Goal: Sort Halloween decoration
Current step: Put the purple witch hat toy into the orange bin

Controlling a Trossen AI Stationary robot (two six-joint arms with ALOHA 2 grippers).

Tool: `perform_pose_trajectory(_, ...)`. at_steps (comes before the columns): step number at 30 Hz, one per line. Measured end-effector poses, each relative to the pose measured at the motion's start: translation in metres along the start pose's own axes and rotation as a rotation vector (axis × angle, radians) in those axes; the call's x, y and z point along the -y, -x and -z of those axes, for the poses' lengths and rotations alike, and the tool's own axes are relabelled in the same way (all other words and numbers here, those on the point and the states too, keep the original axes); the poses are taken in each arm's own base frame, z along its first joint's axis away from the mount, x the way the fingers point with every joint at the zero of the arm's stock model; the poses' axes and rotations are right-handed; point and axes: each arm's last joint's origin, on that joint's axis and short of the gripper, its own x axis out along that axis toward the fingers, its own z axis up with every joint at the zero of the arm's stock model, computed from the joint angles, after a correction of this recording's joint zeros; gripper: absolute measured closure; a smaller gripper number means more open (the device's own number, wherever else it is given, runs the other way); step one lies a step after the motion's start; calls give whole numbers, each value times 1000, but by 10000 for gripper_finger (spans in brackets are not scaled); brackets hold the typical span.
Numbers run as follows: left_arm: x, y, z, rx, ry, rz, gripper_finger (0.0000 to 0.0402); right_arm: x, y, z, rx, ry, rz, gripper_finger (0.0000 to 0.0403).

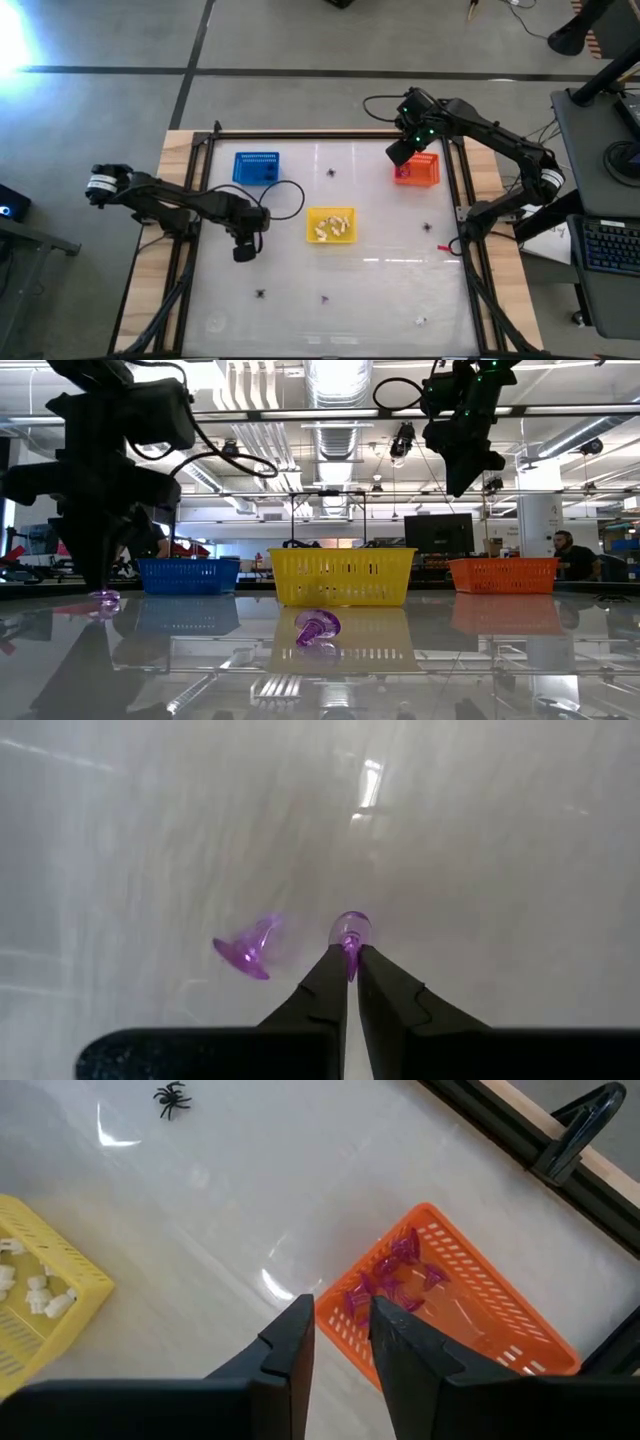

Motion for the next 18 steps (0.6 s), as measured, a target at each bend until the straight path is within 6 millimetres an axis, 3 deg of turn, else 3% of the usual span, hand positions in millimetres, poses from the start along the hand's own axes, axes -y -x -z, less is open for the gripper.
perform_pose_trajectory(6, 4, 14, -14, 61, -3, 17, 401, -1, 0, 0, -7, 2, -41, 312)
perform_pose_trajectory(13, 1, 47, -48, 251, -24, 24, 401, -15, 2, 3, -44, 107, -355, 326)
perform_pose_trajectory(18, -17, 77, -75, 437, -25, 7, 401, -31, 3, 6, -44, 243, -510, 333)
